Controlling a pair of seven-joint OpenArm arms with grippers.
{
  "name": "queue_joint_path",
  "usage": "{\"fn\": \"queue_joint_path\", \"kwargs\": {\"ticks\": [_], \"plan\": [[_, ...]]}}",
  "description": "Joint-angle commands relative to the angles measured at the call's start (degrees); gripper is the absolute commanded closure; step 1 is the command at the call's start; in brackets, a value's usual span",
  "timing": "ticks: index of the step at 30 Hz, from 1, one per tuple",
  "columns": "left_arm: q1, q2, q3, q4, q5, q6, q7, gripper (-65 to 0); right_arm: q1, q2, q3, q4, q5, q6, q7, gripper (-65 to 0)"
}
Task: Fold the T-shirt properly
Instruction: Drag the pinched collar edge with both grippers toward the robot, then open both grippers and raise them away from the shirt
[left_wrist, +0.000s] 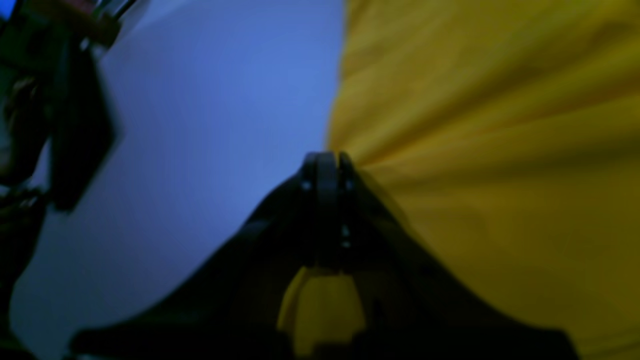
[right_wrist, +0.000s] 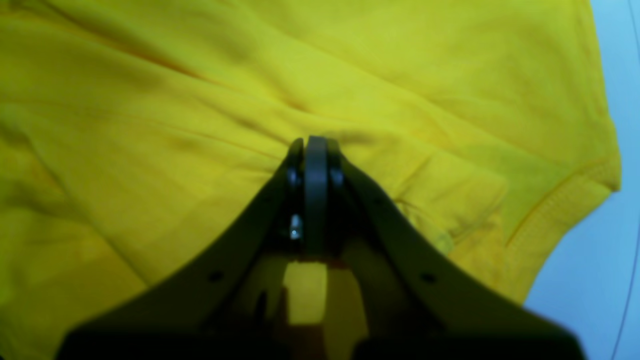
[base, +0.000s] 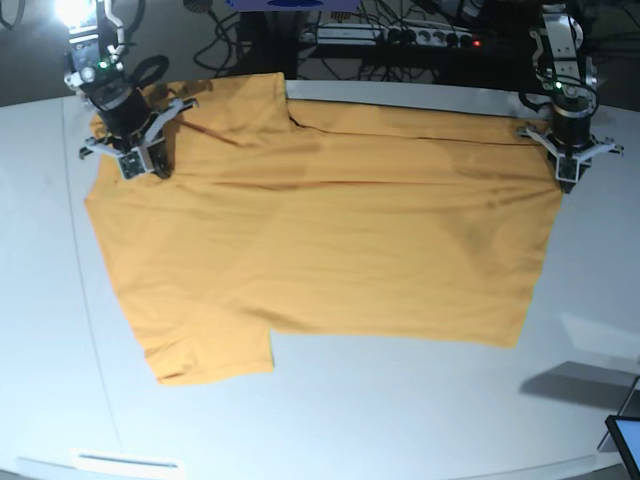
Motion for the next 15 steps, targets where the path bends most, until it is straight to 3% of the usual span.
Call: {"fn": "queue_joint_path", "kwargs": {"ticks": [1,4,9,15], "plan": [[-0.9,-0.8,-0.5,0.3,0.5,0.6,3.8,-0.2,0.3,0.4,0.2,0.6,-1.3,-0.3,-3.8,-0.3],[-3.3,-0.9,-0.5,1.7,0.5,0.6,8.9,-0.3,1.9,0.4,0.4,2.2,-1.3,-0.3,-6.7,-0.3],[-3.6,-0.9,-0.4,6.7,0.5,0.5,10.8,-0.5,2.5,0.5,0.4,6.1,-1.3,-0.3,-9.9,-1.5],[-3.2,-0.2,-0.5,10.0,0.5,0.4,10.9,-12.4,2.2,0.5,0.4,10.1,-1.4,-0.3,-12.0,-15.4]]}}
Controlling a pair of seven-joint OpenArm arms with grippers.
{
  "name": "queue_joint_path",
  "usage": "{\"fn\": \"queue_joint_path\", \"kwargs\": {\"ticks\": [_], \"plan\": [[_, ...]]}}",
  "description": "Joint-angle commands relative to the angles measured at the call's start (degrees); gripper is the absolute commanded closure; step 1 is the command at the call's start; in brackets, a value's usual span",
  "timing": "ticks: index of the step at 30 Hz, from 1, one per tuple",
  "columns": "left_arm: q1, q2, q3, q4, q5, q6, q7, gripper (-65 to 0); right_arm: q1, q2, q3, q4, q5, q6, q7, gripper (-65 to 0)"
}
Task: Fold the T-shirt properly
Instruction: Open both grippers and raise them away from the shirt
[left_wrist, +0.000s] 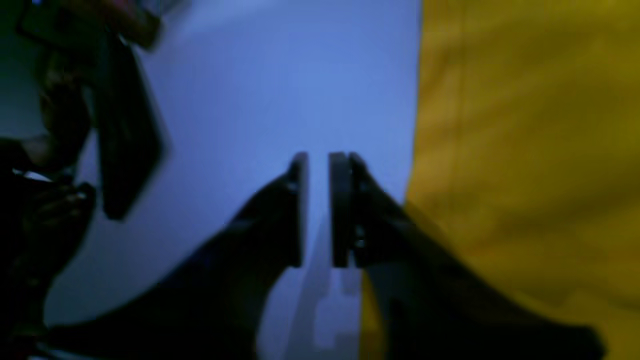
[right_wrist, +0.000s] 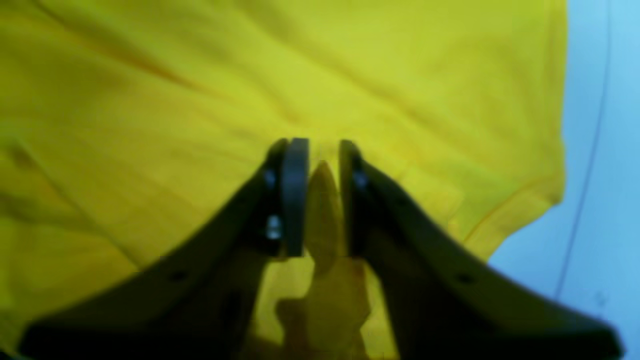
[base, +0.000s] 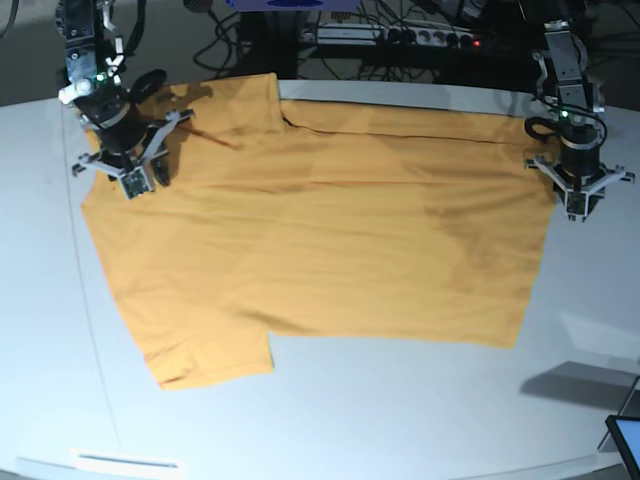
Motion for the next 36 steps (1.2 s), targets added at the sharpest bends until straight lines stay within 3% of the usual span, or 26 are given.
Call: {"fn": "queue_joint_path", "kwargs": {"ticks": [1,5,8,11,13,15,19,22,32,36], "plan": [[0.9,-0.5,-0.5,1.3,0.1,0.7,-0.8,-14.6,0.0,0.5,0.4,1.5,0.1,-0.3,0.8,-17.0],[2.1,-0.5,-0.5,3.2,0.1,0.7,-0.8,-22.0,0.0,0.5,0.5,3.3,0.1,-0.3,0.8,-19.9],[1.8,-0.5,-0.6,3.7,0.1,0.7,-0.8,-22.5,0.2,0.5,0.5,5.8,0.1,-0.3,0.8,-20.2],[1.4,-0.5,-1.5,5.7,0.1,0.7,-0.1,-23.2,1.5,2.7,1.2,6.2,0.1,-0.3,0.2,-20.3],[0.1,-0.5,-2.8,8.2,-0.1,0.7,4.5,-29.6,4.2,3.1,1.5,6.1,0.1,-0.3,-2.4,-20.9],[-3.6,-0.6,-3.4,9.8,-2.9,0.7,10.6,-37.1,7.3,3.4,1.5,6.2,0.1,0.0,-6.2,-25.4],[-10.0,-2.9,-3.4,11.2,-10.9,0.7,23.1,-42.5,13.2,4.7,2.0,6.0,0.5,0.7,-10.9,-32.2],[-13.3,-3.3,-3.1,11.4,-13.4,0.7,27.4,-42.5,18.2,4.7,2.7,5.9,0.3,5.4,-14.8,-32.4],[-15.4,-3.4,-2.8,9.6,-13.3,0.6,27.7,-42.5,34.9,4.6,12.7,-7.7,0.5,22.6,-23.9,-32.4],[-15.3,-3.4,-2.8,9.2,-13.2,0.6,27.7,-42.5,41.0,5.3,15.0,-18.8,0.4,23.0,-24.3,-32.4]]}}
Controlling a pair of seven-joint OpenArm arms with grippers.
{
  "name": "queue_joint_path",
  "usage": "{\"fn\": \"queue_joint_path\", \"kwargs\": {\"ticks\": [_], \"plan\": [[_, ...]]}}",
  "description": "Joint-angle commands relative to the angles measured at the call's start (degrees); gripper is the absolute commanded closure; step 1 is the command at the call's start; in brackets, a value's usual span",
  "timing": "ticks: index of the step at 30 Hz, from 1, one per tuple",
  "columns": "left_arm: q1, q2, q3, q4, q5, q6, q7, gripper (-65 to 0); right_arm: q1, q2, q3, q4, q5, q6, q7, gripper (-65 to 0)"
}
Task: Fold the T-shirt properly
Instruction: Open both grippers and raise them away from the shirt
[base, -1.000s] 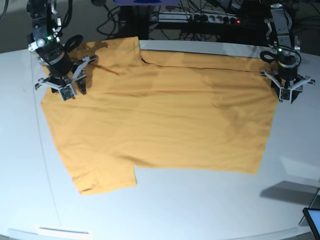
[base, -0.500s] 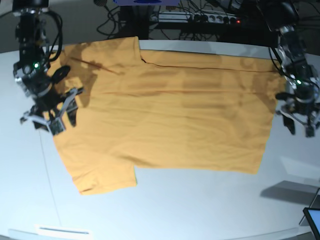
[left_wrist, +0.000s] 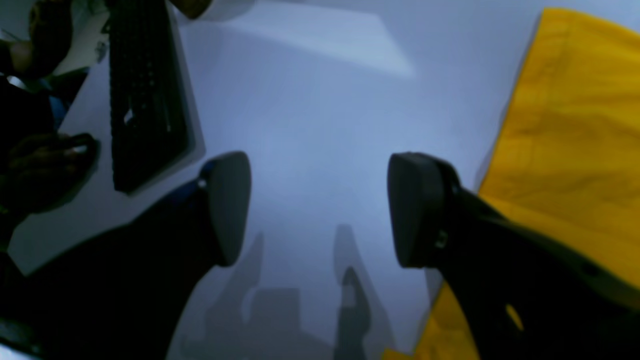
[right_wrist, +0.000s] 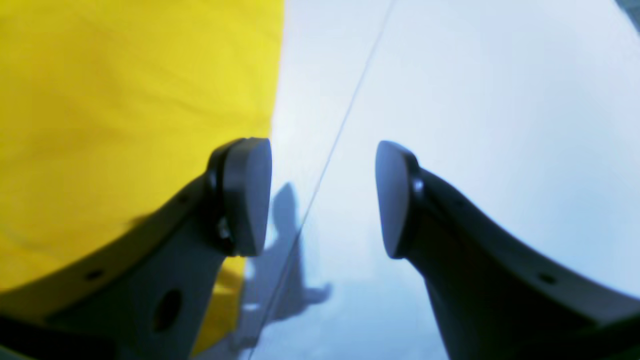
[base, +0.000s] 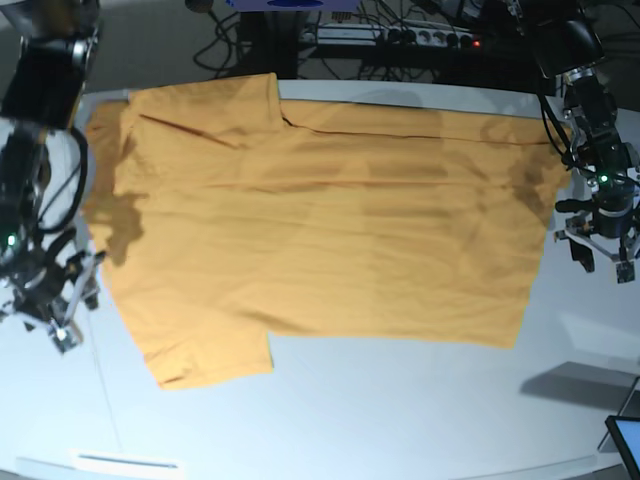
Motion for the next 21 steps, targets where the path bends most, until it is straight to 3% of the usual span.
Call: {"fn": "queue_joint_path", "kwargs": {"ticks": [1,8,16,21], "plan": [[-0.8,-1.3,-0.4,0.9,0.4,0.4,-1.5,-42.5,2.1,1.8,0.3,-2.0,0.0,-0.2,0.6,-32.4],[-0.5,-0.9,-0.3,0.5,6.5,0.4,-1.5,-42.5,8.8,2.8,0.3,-16.5,0.0,-0.2,-0.4,-32.4],[-0.1,-0.9,-0.3,0.5,7.0,0.4,-1.5,-42.5,16.6,3.8,0.3,-27.4,0.1,-0.2,-6.3,-32.4],[-0.1,-0.7,-0.3,0.5,7.1,0.4,-1.6,-42.5,19.7,3.5,0.7,-32.4,0.1,-0.2,-6.8,-32.4]]}}
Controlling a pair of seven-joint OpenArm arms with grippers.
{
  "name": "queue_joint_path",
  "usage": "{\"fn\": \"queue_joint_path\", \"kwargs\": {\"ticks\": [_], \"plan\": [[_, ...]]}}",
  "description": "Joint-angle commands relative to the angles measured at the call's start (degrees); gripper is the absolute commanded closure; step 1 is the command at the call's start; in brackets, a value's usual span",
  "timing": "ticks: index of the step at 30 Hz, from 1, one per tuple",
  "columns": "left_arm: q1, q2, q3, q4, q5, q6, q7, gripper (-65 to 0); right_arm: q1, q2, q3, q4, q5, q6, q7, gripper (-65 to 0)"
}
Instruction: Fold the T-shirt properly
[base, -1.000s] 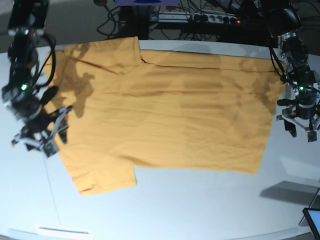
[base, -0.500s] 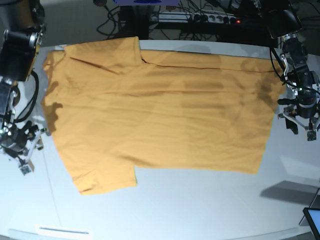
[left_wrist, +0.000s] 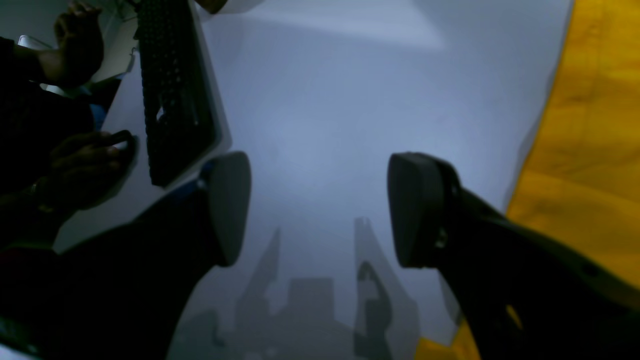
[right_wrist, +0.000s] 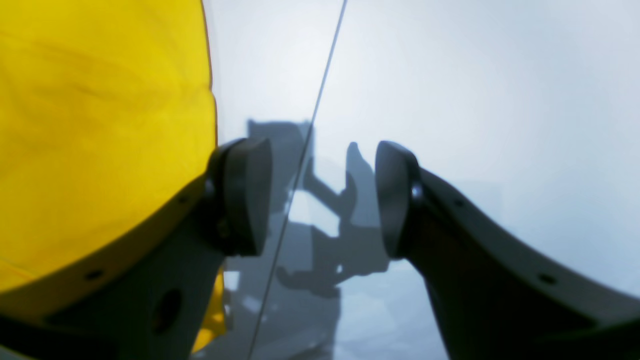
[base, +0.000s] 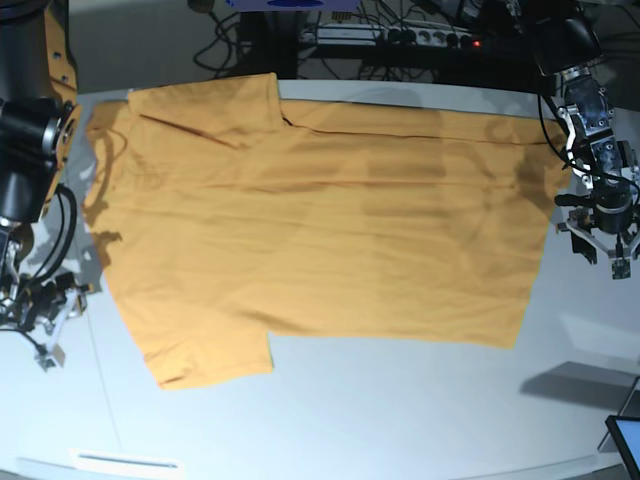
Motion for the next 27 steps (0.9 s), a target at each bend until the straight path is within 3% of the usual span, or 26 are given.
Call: {"fn": "queue_joint_path", "kwargs": {"ticks": [1,9,13,27], "plan": [[-0.7,-1.2,-0.3,0.8,0.4,0.6,-1.5,-42.5,1.8,0.8,0.4,-0.2,0.3,0.0,0.5,-32.4],[-0.7,-1.1,-0.3,0.8,0.4,0.6,-1.5,-42.5,2.3,2.5,0.1,-7.8,16.7,0.0,-0.6,-32.5],[-0.6,-1.1,-0.3,0.8,0.4,0.6,-1.5,-42.5,5.1,3.2,0.0,-11.6,22.2,0.0,-2.6,-32.5],[1.8,-1.2,-0.8,1.1,0.4,0.6,-1.8,-42.5,5.8,3.1,-2.1,-13.6,22.5,0.0,0.8,-32.4]]}}
